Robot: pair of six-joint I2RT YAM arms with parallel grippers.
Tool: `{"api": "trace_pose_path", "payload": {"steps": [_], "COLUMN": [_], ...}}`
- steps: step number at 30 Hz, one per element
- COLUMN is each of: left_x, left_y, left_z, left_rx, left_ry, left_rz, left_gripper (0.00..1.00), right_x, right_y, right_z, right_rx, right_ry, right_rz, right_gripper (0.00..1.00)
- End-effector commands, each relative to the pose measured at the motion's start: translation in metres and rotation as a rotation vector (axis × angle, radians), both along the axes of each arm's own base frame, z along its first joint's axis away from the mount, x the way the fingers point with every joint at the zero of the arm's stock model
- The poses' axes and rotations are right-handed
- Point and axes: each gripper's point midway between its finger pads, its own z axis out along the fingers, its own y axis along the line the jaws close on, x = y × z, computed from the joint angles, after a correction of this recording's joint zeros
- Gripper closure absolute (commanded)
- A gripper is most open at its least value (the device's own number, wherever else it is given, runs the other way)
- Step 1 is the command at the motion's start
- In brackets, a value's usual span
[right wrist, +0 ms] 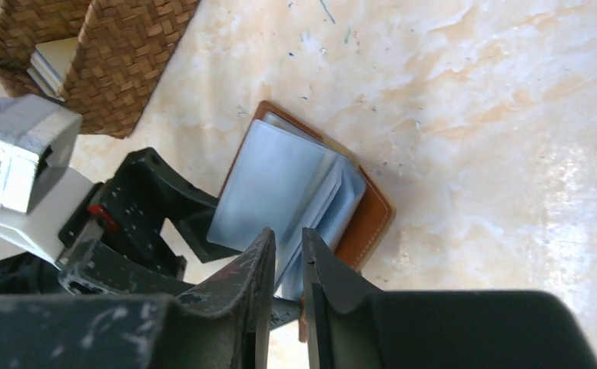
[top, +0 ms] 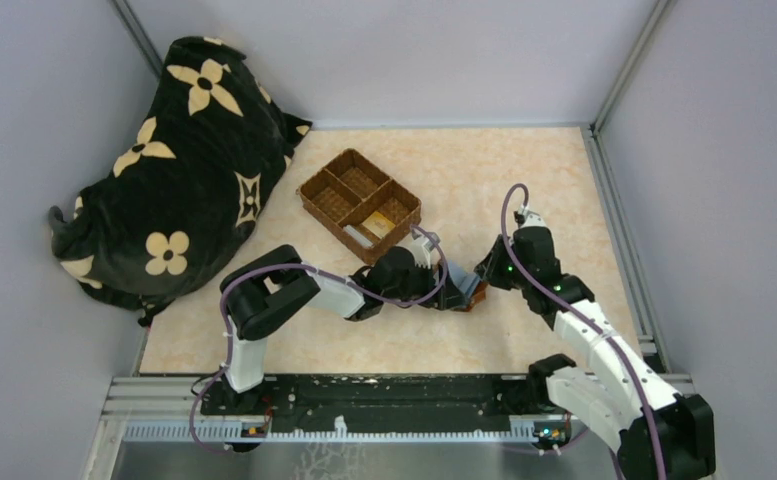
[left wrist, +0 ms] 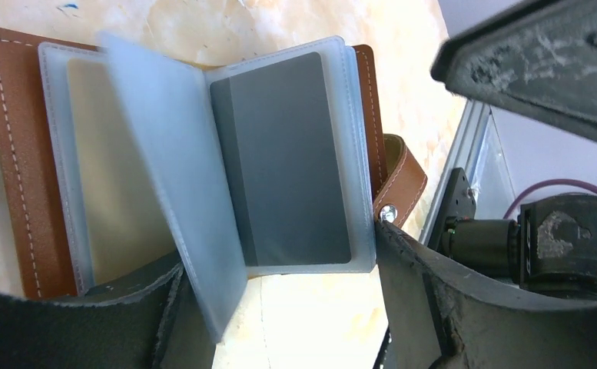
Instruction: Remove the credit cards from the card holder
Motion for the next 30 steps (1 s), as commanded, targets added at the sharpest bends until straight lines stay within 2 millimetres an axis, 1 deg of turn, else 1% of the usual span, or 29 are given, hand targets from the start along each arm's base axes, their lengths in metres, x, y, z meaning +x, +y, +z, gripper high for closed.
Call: {"api": "trace_pose_path", "payload": {"steps": [1, 3, 7, 9, 11, 14, 16, 18, 21, 26, 30], "left_x": [-0.014, -0.018, -0.022, -0.022, -0.021, -0.018, -0.018, -0.018, -0.021, -0.024, -0.024], "left_y": [-0.002, -0.002, -0.001, -0.001, -0.001, 0.001, 0.003, 0.004, 0.005, 0.007, 0.007], "left_z": [-0.001, -0.002, 0.0, 0.003, 0.006, 0.008, 0.01, 0.014, 0.022, 0.031, 0.035], "left_rx": [-0.042, -0.049, -0.054, -0.056, -0.056, -0.046, -0.045, -0.053, -0.089, -0.122, -0.126], "left_ry": [-0.004, -0.004, -0.016, -0.024, -0.03, -0.038, -0.043, -0.048, -0.058, -0.059, -0.068], "left_rz": [-0.07, -0.085, -0.095, -0.095, -0.089, -0.073, -0.067, -0.065, -0.068, -0.073, -0.073], "left_gripper": [0.27, 0.27, 0.27, 0.27, 0.26, 0.26, 0.26, 0.26, 0.25, 0.23, 0.23], "right_x": [0.027, 0.034, 0.043, 0.043, 0.039, 0.026, 0.013, -0.004, -0.021, -0.038, -0.043], "right_y": [0.021, 0.029, 0.041, 0.045, 0.047, 0.044, 0.038, 0.033, 0.027, 0.021, 0.017], "right_z": [0.035, 0.036, 0.037, 0.032, 0.02, 0.0, -0.015, -0.037, -0.058, -0.083, -0.092], "right_rx": [0.097, 0.12, 0.167, 0.177, 0.176, 0.157, 0.141, 0.131, 0.136, 0.138, 0.119], "right_ry": [-0.086, -0.078, -0.079, -0.056, -0.014, 0.039, 0.067, 0.114, 0.15, 0.194, 0.21], "right_rz": [0.017, 0.037, 0.062, 0.075, 0.089, 0.099, 0.098, 0.089, 0.069, 0.047, 0.037], "right_gripper": [0.83, 0.86, 0.87, 0.87, 0.87, 0.89, 0.9, 0.91, 0.91, 0.92, 0.92]}}
